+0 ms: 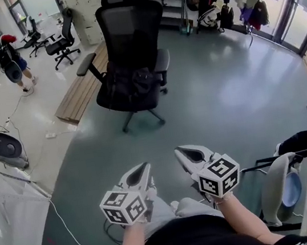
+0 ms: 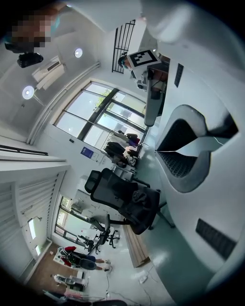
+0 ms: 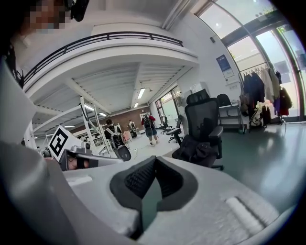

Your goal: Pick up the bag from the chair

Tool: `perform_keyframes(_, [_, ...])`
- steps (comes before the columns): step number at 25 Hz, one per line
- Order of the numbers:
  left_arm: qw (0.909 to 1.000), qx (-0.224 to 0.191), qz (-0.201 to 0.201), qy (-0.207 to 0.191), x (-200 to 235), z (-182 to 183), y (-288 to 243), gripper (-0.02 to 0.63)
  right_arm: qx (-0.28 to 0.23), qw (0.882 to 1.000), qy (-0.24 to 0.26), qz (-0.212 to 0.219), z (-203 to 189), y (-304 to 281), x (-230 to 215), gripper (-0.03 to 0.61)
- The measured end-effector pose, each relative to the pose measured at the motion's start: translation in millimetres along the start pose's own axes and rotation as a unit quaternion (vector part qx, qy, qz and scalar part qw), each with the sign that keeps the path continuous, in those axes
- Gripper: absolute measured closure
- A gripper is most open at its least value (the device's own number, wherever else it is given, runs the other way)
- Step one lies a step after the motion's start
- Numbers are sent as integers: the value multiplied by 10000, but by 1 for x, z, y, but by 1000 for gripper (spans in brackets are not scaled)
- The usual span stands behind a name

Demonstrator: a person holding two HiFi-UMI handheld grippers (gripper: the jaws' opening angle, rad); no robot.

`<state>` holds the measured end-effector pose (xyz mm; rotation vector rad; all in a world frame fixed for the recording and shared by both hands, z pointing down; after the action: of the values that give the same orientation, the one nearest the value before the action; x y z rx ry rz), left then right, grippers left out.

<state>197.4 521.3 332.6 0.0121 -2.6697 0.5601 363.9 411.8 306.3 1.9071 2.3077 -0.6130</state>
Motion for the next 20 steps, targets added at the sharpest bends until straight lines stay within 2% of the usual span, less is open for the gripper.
perform_keyframes(7, [9998,136,-123,-59,47,41,-53,594,37,9999,-29,-127,20,-56,-35,580])
perform_keyframes(13, [9992,165,-292,-238,101,102,-105,594,-221,9990,-4,-392,66,-120,-80,580])
perform_keyframes(20, [9974,295,-511,-409,168,160,-157,594,-330,9979,22,-564,105,-205,-108,580])
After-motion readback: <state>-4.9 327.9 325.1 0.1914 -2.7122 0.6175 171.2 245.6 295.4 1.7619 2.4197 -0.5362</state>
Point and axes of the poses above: the fingertips, and each gripper's own axes: y backward along the fingers, x to its left, z out of its top, the point moved 8 cm from there along y, backward along the fingers, and after that the axes turned 10 degrees about z, right-handed, at the moved point
